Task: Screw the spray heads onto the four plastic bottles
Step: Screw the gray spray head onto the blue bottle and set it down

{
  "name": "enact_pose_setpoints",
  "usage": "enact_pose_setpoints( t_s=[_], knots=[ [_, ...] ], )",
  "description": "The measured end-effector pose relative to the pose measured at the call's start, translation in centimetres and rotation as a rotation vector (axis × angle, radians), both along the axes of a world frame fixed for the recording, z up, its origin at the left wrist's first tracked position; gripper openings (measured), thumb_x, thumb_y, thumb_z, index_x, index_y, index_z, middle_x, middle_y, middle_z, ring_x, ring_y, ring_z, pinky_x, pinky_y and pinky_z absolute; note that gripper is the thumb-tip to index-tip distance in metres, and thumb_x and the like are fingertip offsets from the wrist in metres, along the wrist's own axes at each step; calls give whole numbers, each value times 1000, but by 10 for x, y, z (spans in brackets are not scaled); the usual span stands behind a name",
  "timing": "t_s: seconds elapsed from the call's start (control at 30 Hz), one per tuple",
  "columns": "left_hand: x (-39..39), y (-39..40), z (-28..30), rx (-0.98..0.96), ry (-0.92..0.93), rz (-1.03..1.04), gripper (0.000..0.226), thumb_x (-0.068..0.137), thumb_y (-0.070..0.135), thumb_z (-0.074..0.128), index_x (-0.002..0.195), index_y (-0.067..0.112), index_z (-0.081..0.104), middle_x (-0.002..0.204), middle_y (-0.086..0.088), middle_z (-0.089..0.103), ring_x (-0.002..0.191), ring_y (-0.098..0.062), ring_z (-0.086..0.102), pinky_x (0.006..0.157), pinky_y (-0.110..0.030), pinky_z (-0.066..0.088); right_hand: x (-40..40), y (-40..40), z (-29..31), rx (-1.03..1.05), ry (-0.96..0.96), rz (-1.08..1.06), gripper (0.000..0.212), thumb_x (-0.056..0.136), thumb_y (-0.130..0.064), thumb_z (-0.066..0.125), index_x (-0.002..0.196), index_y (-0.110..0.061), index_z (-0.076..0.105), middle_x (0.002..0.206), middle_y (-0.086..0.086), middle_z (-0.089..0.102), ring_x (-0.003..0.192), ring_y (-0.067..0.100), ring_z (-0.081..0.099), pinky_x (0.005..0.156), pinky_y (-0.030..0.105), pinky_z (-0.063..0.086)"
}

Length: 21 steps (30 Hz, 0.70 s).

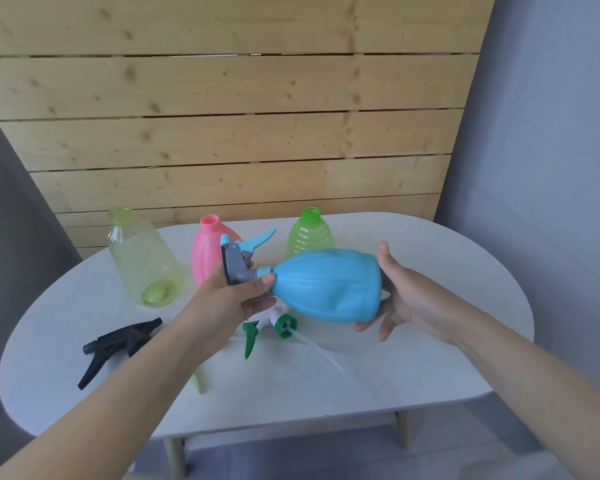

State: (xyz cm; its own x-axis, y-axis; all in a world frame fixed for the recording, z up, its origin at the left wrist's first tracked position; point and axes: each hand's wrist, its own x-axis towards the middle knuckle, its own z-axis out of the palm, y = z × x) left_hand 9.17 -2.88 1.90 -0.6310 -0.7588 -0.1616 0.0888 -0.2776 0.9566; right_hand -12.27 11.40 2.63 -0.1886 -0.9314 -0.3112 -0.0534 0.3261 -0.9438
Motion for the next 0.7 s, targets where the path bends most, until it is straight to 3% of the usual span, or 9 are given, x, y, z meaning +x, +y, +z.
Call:
enact_pose_setpoints(
  t_s=[0.07, 0.17, 0.2, 0.3, 0.37, 0.47, 0.53, 0.6, 0.7],
  knots=[
    [1, -1, -1, 18, -22, 21, 56, 84, 3, 63, 135, 7, 40, 118, -16, 60, 83, -18, 68, 69, -25, 59, 0, 2, 1, -59, -16, 51, 58, 81, -66, 47, 131, -35, 47, 119, -9, 66, 92, 25, 71, 48, 29, 51],
    [3, -2, 1, 15, -30, 0, 53, 84, 3, 63, 133, 7, 42, 109, -12, 64, 77, -15, 70, 69, -25, 59, -1, 5, 3, -106, 114, 20, 76, 75, -41, 72, 138, -42, 30, 119, -9, 62, 86, 22, 72, 42, 24, 46],
    [3, -2, 2, 7, -29, -10, 54, 84, 3, 63, 133, 8, 42, 109, -12, 65, 78, -15, 71, 69, -26, 59, -1, 5, 4, -114, 152, -15, 77, 73, -47, 72, 136, -47, 28, 115, -7, 64, 81, 22, 73, 42, 24, 46],
    [3, 1, 3, 7, 11, -29, 69, 76, 5, 67, 138, 9, 37, 122, -15, 63, 96, -24, 70, 72, -29, 59, -1, 4, 4, -103, 229, -62, 56, 70, -77, 45, 116, -45, 52, 98, -1, 72, 71, 22, 73, 48, 27, 53],
    [2, 3, 3, 18, 30, -42, 71, 75, 6, 68, 139, 8, 37, 124, -17, 64, 102, -28, 69, 72, -32, 59, 1, 4, 4, -60, 157, -26, 60, 67, -81, 35, 110, -46, 58, 102, -3, 72, 79, 21, 73, 57, 30, 57],
    [1, 2, 3, 49, 31, -54, 54, 84, 1, 61, 135, 3, 42, 111, -15, 72, 96, -27, 71, 69, -31, 59, -2, 4, 0, -128, 30, 78, 41, 76, -57, 62, 113, -39, 61, 115, -11, 69, 102, 14, 67, 82, 38, 58],
    [2, 0, 3, 71, 43, -46, 53, 85, 1, 60, 134, 2, 41, 106, -12, 74, 93, -26, 72, 68, -29, 59, -4, 4, 1, -170, 22, 76, 54, 72, -37, 75, 122, -31, 55, 119, -8, 67, 103, 17, 66, 81, 40, 58],
    [3, -2, 4, 66, 48, -43, 55, 85, 1, 60, 136, 1, 40, 112, -14, 71, 94, -25, 72, 70, -29, 59, -3, 3, 1, -158, 12, -10, 75, 65, -49, 78, 130, -37, 41, 115, -2, 68, 93, 25, 70, 65, 37, 58],
    [3, 0, 5, 45, 55, -56, 74, 74, 6, 67, 140, 3, 35, 130, -17, 59, 105, -27, 68, 74, -32, 59, 0, 2, -2, -72, 96, -43, 75, 68, -84, 40, 124, -34, 48, 94, 3, 74, 74, 30, 73, 50, 34, 55]
  ],
)
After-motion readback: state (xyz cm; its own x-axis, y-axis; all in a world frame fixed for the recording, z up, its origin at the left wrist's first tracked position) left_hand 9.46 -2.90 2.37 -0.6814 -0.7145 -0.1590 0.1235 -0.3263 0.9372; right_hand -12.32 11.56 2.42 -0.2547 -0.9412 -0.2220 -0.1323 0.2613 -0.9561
